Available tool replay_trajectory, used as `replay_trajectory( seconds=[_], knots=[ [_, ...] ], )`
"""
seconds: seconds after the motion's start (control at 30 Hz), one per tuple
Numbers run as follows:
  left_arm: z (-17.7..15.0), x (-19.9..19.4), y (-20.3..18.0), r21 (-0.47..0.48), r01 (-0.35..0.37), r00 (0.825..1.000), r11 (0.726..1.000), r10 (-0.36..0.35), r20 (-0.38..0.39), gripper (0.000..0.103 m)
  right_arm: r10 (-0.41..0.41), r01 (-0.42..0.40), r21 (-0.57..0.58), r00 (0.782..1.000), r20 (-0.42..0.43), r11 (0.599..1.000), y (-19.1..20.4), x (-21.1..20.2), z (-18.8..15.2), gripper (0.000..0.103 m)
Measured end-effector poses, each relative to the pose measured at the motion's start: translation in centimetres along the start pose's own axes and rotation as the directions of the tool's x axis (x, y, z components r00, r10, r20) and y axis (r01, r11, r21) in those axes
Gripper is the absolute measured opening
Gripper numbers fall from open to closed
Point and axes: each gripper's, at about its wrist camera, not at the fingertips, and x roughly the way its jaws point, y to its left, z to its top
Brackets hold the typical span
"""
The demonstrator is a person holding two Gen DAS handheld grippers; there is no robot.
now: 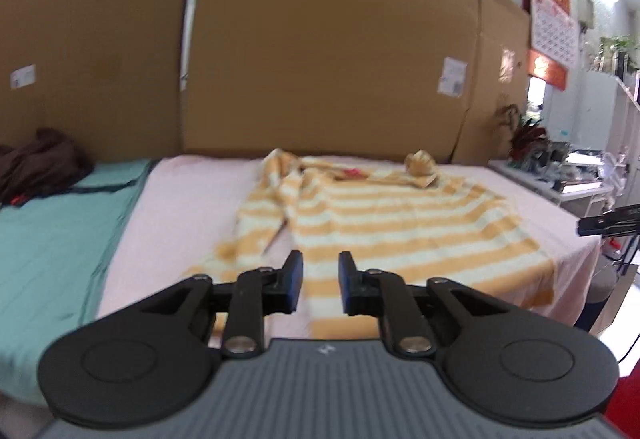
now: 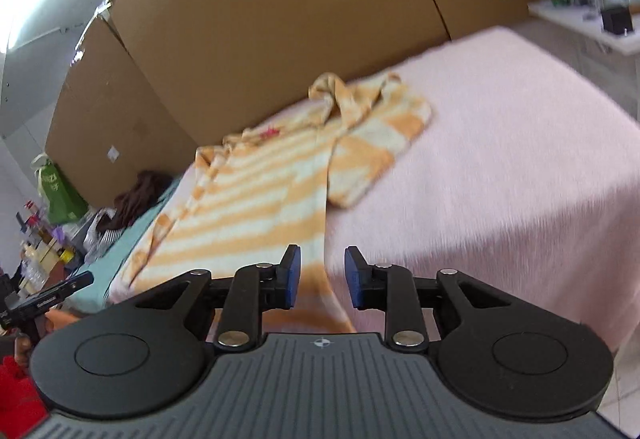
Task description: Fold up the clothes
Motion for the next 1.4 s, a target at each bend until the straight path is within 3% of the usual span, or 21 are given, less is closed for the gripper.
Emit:
replay_trajectory(
  seconds=[0.07,0.17,0.33,0.4,0.47,0.53,0.63,0.73,0.83,0.93,1.1,1.17,1.4],
  knots=[
    [0.9,3.8,-1.7,0.030,0.031,0.999,0.999,-0.032,0.011,0.052,-0.093,0.095,-0.056,0.995,0.030,0.994,0.9,2.1,1.1,0.027],
    [1.3,9.7,-3.6,0.023,0.064,0.998,0.998,-0.064,-0.023,0.052,-0.264,0.261,-0.130,0.964,-0.010,0.957,1.3,6.6,1.5,0.027],
    [0.7,15.7,-4.2,-0.041,0.045,0.992,0.998,-0.050,-0.115,0.052,-0.254,0.254,-0.062,0.967,0.011,0.965,0.6,9.6,1.6,0.028],
    [0.3,16.5,-4.1,-0.055,0.032,0.991,0.998,-0.039,-0.125,0.056,-0.244,0.245,-0.040,0.970,0.022,0.969,0.5,10.0,1.7,0.028],
    [-0.1,16.9,-3.9,-0.072,0.023,0.990,0.997,-0.033,-0.138,0.062,-0.233,0.234,-0.028,0.972,0.026,0.972,0.4,10.1,1.8,0.012],
    [-0.4,17.1,-3.8,-0.075,0.014,0.989,0.997,-0.025,-0.148,0.062,-0.223,0.223,-0.014,0.975,0.024,0.975,0.1,9.9,2.1,0.007],
    [-0.6,17.1,-3.9,-0.069,0.009,0.989,0.998,-0.019,-0.146,0.065,-0.234,0.234,0.002,0.972,0.029,0.972,-0.3,9.7,3.3,0.006],
    [-0.7,17.0,-4.2,-0.052,0.009,0.989,0.999,-0.017,-0.144,0.072,-0.292,0.295,-0.026,0.953,0.086,0.955,-0.8,8.8,5.4,0.006],
    [-0.7,17.0,-4.5,-0.031,0.012,0.989,0.999,-0.016,-0.144,0.079,-0.381,0.393,-0.049,0.911,0.155,0.918,-2.2,7.3,8.0,0.006],
    [-0.6,17.0,-4.4,-0.037,0.012,0.989,0.999,-0.017,-0.147,0.086,-0.468,0.491,-0.061,0.857,0.216,0.869,-3.8,6.0,10.1,0.006],
    [-0.6,17.1,-4.2,-0.052,0.009,0.988,0.999,-0.017,-0.154,0.089,-0.633,0.669,-0.029,0.714,0.299,0.742,-7.7,5.2,12.5,0.006],
    [-0.6,17.2,-4.4,-0.044,0.005,0.987,0.999,-0.012,-0.160,0.090,-0.673,0.714,-0.026,0.671,0.313,0.700,-9.0,5.8,13.3,0.006],
    [-0.4,17.6,-4.5,-0.039,0.000,0.985,0.999,-0.006,-0.172,0.095,-0.713,0.766,-0.039,0.614,0.340,0.641,-11.7,8.0,16.9,0.006]
  ],
)
